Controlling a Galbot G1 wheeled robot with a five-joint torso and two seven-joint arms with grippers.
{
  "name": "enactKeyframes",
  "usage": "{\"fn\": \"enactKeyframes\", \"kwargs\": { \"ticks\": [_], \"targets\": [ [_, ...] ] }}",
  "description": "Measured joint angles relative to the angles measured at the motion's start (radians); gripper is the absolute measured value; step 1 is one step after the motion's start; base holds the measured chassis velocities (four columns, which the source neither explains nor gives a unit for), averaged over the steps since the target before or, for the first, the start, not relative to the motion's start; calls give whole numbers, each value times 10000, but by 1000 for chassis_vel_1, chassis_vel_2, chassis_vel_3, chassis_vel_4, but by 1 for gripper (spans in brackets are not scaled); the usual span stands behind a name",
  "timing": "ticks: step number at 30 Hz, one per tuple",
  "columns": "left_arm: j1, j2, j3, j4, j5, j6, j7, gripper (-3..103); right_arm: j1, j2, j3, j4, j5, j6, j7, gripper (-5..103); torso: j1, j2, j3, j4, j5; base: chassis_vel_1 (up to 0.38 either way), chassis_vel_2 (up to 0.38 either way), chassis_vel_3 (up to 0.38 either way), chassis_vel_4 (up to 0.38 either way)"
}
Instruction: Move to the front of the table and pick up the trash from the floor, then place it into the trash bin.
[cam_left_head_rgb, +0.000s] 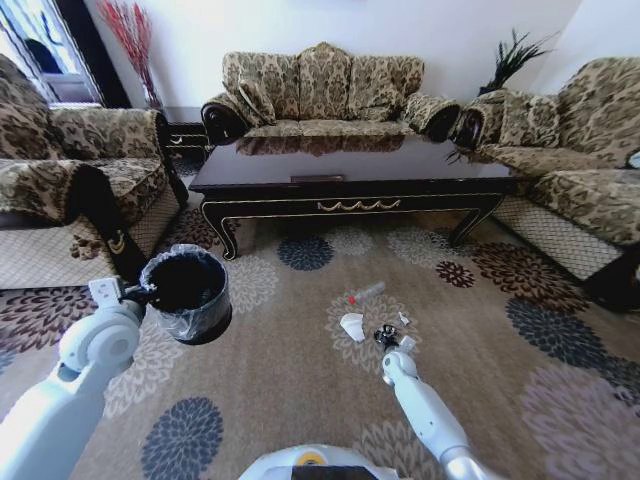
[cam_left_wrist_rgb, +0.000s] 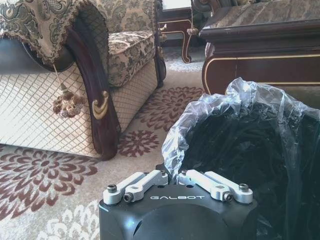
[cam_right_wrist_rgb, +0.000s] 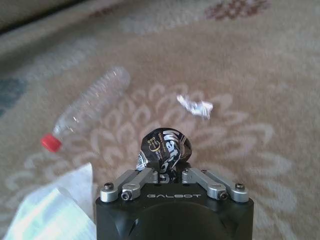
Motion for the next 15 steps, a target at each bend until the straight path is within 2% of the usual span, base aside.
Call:
{"fn": "enactKeyframes", "kwargs": {
  "ticks": [6, 10, 11, 14, 15],
  "targets": [
    [-76, -58, 150, 132, 243, 1, 81, 4, -715, -317, 29, 1584, -109, 188, 144, 15, 0, 0, 0, -1, 0, 0, 0, 0, 0],
    [-265, -265, 574, 407, 686, 1, 279, 4, -1593, -662, 93, 3596, -375, 362, 339, 15, 0, 0, 0, 1, 2, 0, 0, 0, 0],
    [-265, -265, 574, 407, 686, 1, 279, 4, -1593, -662, 93, 3596, -375, 362, 339, 15, 0, 0, 0, 1, 2, 0, 0, 0, 0],
    [-417, -620, 1021, 406, 966, -25, 776, 4, -2067, -1140, -130, 5206, -728, 691, 350, 15, 0, 0, 0, -2, 2, 0, 0, 0, 0],
    [-417, -620, 1021, 406, 966, -25, 776, 4, -2067, -1140, -130, 5206, -728, 691, 350, 15, 0, 0, 0, -2, 2, 0, 0, 0, 0]
  ]
}}
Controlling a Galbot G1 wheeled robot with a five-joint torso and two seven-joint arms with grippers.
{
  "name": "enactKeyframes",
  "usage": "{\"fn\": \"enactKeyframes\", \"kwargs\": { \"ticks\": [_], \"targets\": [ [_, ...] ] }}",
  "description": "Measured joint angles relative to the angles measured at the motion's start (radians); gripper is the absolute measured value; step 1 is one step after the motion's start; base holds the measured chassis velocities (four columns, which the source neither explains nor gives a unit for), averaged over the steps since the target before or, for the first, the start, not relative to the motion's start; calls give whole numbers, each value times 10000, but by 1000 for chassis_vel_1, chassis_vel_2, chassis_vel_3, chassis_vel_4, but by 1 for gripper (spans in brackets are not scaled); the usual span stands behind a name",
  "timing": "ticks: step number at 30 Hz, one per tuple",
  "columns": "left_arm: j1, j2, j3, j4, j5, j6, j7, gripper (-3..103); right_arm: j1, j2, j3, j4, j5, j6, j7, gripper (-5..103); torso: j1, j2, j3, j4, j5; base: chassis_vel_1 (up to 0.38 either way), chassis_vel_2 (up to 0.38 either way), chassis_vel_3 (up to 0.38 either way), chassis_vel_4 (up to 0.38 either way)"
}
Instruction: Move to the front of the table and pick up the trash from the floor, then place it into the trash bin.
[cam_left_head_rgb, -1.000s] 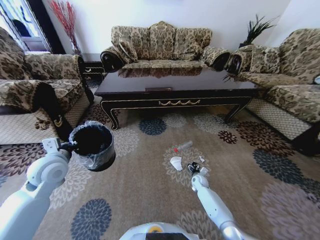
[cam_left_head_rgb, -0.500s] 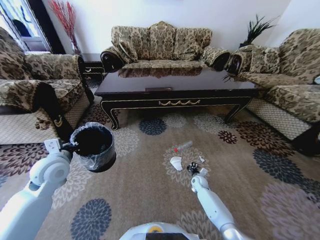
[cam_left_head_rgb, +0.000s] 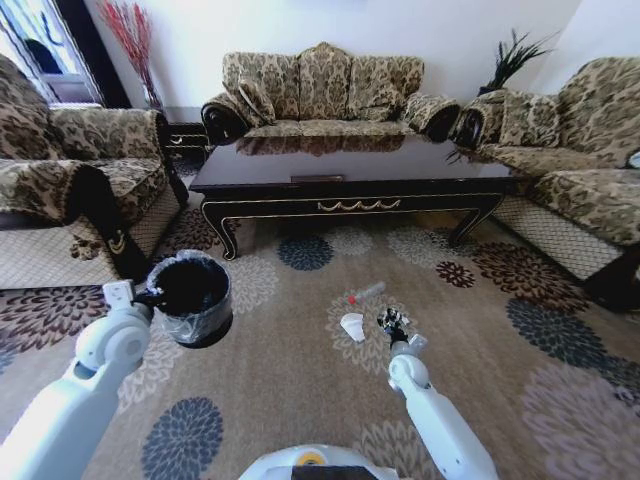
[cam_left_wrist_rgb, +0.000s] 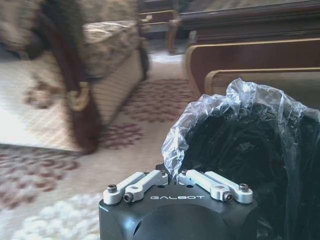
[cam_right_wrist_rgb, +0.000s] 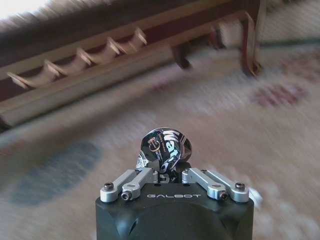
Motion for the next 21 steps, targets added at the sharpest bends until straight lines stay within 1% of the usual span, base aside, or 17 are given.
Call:
{"fn": "enactKeyframes", "kwargs": {
  "ticks": [2, 3, 4, 6, 7, 8, 10, 11, 13, 15, 17, 19, 20, 21],
  "targets": [
    [-6, -86, 430, 89, 700, -418, 940, 4, -196, -644, -302, 1101, -162, 465, -210, 15, 0, 0, -1, 0, 0, 0, 0, 0, 0],
    [-6, -86, 430, 89, 700, -418, 940, 4, -196, -644, -302, 1101, -162, 465, -210, 15, 0, 0, -1, 0, 0, 0, 0, 0, 0],
    [-41, -80, 689, 183, 904, -672, 1265, 4, -240, -935, -432, 1520, -189, 711, -372, 15, 0, 1, -1, 3, 1, 0, 0, 0, 0],
    [-179, -70, 1218, 377, 963, -1024, 1645, 4, -205, -1364, -707, 2136, -184, 1062, -625, 15, 0, 1, -1, 1, -1, 0, 0, 0, 0],
    [-179, -70, 1218, 377, 963, -1024, 1645, 4, -205, -1364, -707, 2136, -184, 1062, -625, 15, 0, 1, -1, 1, -1, 0, 0, 0, 0],
    [-343, -115, 1643, 557, 967, -1182, 1756, 4, -107, -1621, -897, 2519, -135, 1243, -806, 15, 0, 1, 0, -1, 1, 0, 0, 0, 0],
    [-540, -235, 2056, 732, 969, -1277, 1818, 4, -3, -1857, -1110, 2920, -109, 1432, -1074, 15, 0, 1, 0, 4, 1, 0, 0, 0, 0],
    [-540, -235, 2056, 732, 969, -1277, 1818, 4, -3, -1857, -1110, 2920, -109, 1432, -1074, 15, 0, 1, 0, 4, 1, 0, 0, 0, 0],
    [-863, -478, 2637, 952, 921, -1394, 1901, 4, 103, -2118, -1380, 3346, -263, 1683, -1441, 15, 0, 1, 0, 3, -3, 0, 0, 0, 0],
    [-953, -549, 2779, 1010, 911, -1426, 1926, 4, 130, -2186, -1483, 3465, -364, 1760, -1534, 15, 0, 1, 0, 2, -2, 0, 0, 0, 0],
    [-1231, -756, 3207, 1188, 870, -1517, 1981, 4, 211, -2301, -1754, 3704, -725, 1994, -1724, 15, 0, 1, 0, 1, 1, 0, 0, 0, 0],
    [-1435, -930, 3600, 1317, 712, -1559, 1981, 4, 310, -2336, -1977, 3763, -1413, 2319, -1953, 15, 0, 1, 0, 1, 0, 0, 0, 0, 0],
    [-1435, -930, 3600, 1317, 712, -1559, 1981, 4, 310, -2336, -1977, 3763, -1413, 2319, -1953, 15, 0, 1, 0, 1, 0, 0, 0, 0, 0],
    [-1568, -1055, 3924, 1373, 484, -1565, 1911, 4, 408, -2339, -2177, 3725, -1993, 2634, -2224, 15, 0, 1, 0, 1, 0, 0, 0, 0, 0]
  ]
}}
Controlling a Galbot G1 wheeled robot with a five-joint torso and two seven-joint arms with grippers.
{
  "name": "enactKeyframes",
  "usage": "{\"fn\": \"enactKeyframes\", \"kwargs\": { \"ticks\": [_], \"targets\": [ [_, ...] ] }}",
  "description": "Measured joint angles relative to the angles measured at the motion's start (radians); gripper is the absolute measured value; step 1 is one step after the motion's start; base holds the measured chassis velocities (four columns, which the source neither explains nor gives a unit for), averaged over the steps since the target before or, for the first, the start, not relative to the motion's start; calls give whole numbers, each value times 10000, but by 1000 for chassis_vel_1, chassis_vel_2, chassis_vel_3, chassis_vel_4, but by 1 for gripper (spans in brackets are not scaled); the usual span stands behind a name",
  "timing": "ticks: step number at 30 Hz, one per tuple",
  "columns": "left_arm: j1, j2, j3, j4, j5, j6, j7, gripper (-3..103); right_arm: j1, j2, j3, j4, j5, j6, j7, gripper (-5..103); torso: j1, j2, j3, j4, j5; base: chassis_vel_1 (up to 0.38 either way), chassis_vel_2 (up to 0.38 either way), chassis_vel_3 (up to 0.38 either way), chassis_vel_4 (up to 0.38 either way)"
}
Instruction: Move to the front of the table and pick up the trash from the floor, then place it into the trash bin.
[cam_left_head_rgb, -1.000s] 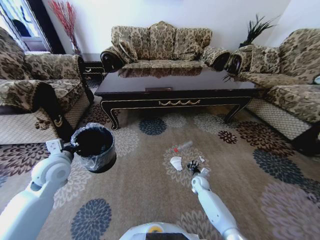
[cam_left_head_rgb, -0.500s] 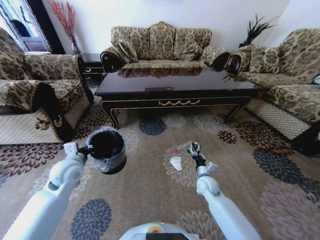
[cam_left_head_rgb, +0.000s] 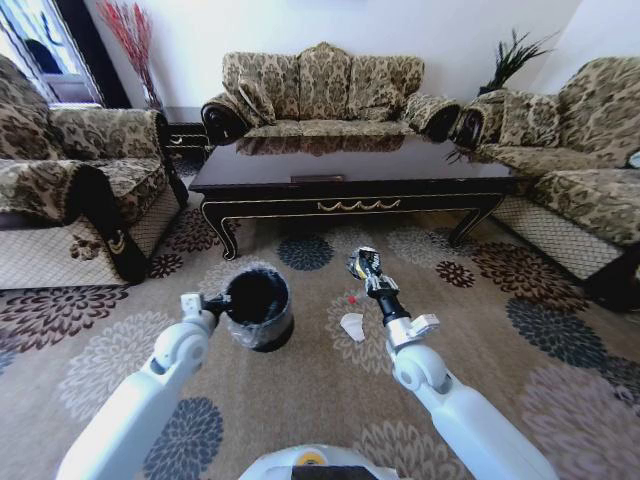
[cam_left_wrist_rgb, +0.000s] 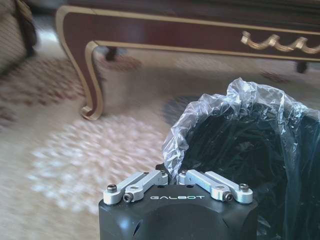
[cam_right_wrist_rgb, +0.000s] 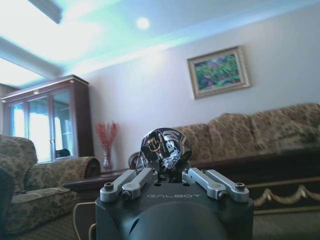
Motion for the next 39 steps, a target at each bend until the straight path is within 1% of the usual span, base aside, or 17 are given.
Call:
{"fn": "enactKeyframes", "kwargs": {
  "ticks": [1, 3, 5, 7, 10, 11, 12, 13, 14, 16, 19, 20, 23, 32, 35, 37, 39],
  "targets": [
    [-98, -109, 268, 12, -247, 8, -126, 4, 88, 0, -156, -60, -343, 207, -151, 15, 0, 0, 0, 1, -1, 0, 0, 0, 0],
    [-123, -134, 335, 14, -315, 16, -163, 4, 125, 0, -219, -78, -454, 269, -195, 15, 0, 0, 0, 1, 0, 0, 0, 0, 0],
    [-360, -317, 857, 31, -708, 152, -462, 4, 425, -17, -639, -77, -854, 479, -351, 15, 0, 0, 0, -2, 1, 0, 0, 0, 0],
    [-430, -354, 1011, 47, -742, 190, -534, 4, 526, -35, -762, -47, -897, 494, -379, 15, 0, 0, 0, -1, 0, 0, 0, 0, 0],
    [-677, -454, 1399, 69, -984, 433, -894, 4, 902, -106, -1128, -32, -1127, 570, -512, 15, 0, 0, 0, 2, -2, 0, 0, 0, 0],
    [-769, -486, 1512, 79, -1136, 552, -1139, 4, 1009, -135, -1243, -77, -1294, 632, -573, 15, 0, 0, 0, 1, -1, 0, 0, 0, 0],
    [-769, -486, 1512, 79, -1136, 552, -1139, 4, 1009, -135, -1243, -77, -1294, 632, -573, 15, 0, 0, 0, 1, -1, 0, 0, 0, 0],
    [-905, -533, 1667, 131, -1330, 707, -1507, 4, 1114, -185, -1387, -198, -1661, 765, -711, 15, 0, 0, 0, 1, -1, 0, 0, 0, 0],
    [-972, -560, 1741, 167, -1406, 768, -1677, 4, 1134, -205, -1445, -267, -1859, 845, -793, 15, 0, 0, 0, 1, -1, 0, 0, 0, 0],
    [-1022, -581, 1789, 188, -1461, 806, -1786, 4, 1137, -220, -1503, -332, -2066, 921, -866, 15, 0, 0, 1, 1, -1, 0, 0, 0, 0],
    [-1224, -670, 1937, 143, -1914, 982, -2251, 4, 1062, -227, -1669, -708, -3169, 1321, -1147, 15, 0, 0, 1, 1, -1, 0, 0, 0, 0],
    [-1264, -690, 1975, 85, -2024, 1018, -2326, 4, 1040, -203, -1703, -892, -3516, 1489, -1232, 15, 0, 0, 1, 0, -2, 0, 0, 0, 0],
    [-1340, -708, 2061, -86, -2179, 1066, -2428, 4, 1017, -125, -1807, -1248, -3984, 1749, -1303, 15, 0, 0, 0, -1, -1, 0, 0, 0, 0],
    [-1208, -639, 2031, -721, -2327, 1178, -2502, 4, 986, -31, -1943, -1981, -4219, 1815, -1392, 14, 0, 0, 0, 1, -2, 0, 0, 0, 0],
    [-1082, -601, 1909, -799, -2281, 1180, -2498, 4, 942, -97, -1911, -2004, -4196, 1821, -1535, 28, 0, 0, 0, 1, -2, 0, 0, 0, 0],
    [-1055, -590, 1886, -810, -2268, 1181, -2494, 4, 924, -117, -1896, -2004, -4186, 1821, -1549, 28, 0, 0, 0, 1, -2, 0, 0, 0, 0],
    [-998, -570, 1839, -835, -2228, 1184, -2487, 4, 883, -162, -1871, -1960, -4142, 1817, -1557, 39, 0, 0, 0, 1, -2, 0, 0, 0, 0]
  ]
}}
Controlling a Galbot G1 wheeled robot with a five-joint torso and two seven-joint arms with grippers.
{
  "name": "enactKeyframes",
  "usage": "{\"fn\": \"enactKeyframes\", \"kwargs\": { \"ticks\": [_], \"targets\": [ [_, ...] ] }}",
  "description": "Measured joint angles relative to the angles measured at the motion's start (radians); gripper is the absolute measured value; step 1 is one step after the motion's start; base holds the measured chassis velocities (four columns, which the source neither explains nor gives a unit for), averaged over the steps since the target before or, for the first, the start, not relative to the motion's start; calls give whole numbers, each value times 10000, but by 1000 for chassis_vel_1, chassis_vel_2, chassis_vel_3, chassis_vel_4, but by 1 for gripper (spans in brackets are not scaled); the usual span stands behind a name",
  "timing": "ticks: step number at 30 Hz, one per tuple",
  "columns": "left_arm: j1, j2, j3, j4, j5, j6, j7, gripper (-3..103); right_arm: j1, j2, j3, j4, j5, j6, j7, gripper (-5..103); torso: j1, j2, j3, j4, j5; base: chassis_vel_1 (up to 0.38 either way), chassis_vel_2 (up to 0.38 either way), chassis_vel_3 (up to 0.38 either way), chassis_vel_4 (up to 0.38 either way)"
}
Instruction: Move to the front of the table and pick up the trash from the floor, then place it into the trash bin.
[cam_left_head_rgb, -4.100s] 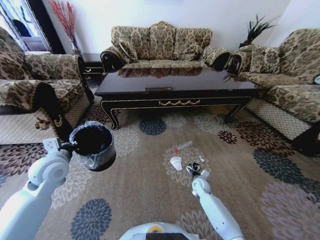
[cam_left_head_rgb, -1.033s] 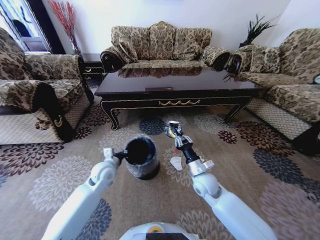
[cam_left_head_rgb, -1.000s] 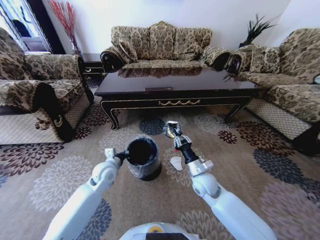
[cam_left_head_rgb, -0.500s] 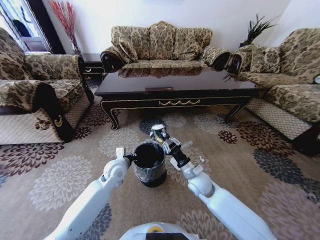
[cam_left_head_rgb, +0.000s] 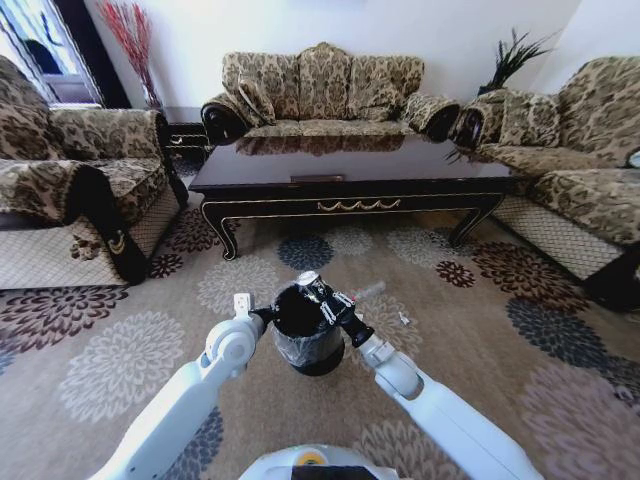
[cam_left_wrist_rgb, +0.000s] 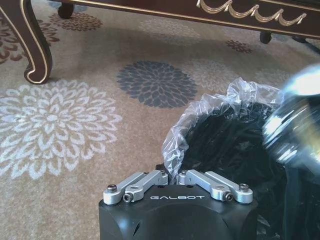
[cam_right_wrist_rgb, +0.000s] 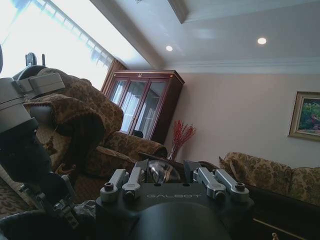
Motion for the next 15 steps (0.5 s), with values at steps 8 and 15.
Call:
{"fn": "enactKeyframes", "kwargs": {
  "ticks": [8, 15],
  "targets": [
    [171, 68, -165, -31, 147, 0, 52, 4, -115, -74, 145, 199, 221, -26, -25, 71, 0, 0, 0, 0, 0, 0, 0, 0, 0],
    [486, 197, -733, -92, 204, -1, 89, 4, -83, 11, 552, 304, 642, -118, 78, 93, 0, 0, 0, -1, -1, 0, 0, 0, 0]
  ]
}}
